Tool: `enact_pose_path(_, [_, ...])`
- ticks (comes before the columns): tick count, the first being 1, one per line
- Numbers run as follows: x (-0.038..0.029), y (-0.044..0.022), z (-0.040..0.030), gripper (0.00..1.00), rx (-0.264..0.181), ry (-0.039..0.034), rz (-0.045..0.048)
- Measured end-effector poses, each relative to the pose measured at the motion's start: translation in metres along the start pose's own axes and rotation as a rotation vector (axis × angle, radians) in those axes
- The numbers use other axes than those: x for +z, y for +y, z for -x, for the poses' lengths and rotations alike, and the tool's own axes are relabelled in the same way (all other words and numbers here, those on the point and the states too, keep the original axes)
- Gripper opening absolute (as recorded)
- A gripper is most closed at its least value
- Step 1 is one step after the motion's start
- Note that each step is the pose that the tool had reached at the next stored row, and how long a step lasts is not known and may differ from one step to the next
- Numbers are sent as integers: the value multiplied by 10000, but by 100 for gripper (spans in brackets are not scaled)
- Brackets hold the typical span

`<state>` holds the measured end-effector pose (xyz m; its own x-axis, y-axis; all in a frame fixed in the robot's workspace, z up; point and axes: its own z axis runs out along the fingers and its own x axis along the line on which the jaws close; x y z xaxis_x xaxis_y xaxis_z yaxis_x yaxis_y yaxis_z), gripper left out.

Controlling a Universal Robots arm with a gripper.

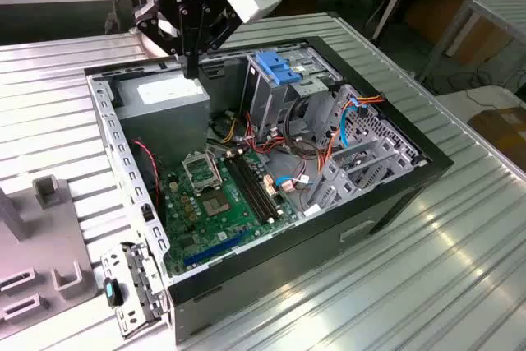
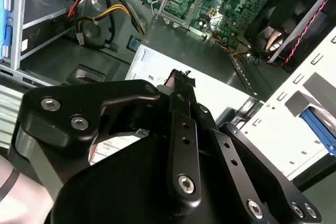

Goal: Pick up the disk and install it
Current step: 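Reach for the disk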

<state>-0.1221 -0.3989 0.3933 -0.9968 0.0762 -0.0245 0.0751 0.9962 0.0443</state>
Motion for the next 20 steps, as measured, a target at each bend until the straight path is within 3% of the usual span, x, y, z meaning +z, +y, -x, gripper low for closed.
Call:
enact_pose_path(9, [-5,-14,-189,11,1,0,0])
enact_pose_path(20, [-16,-45,-588,11,0,0,0])
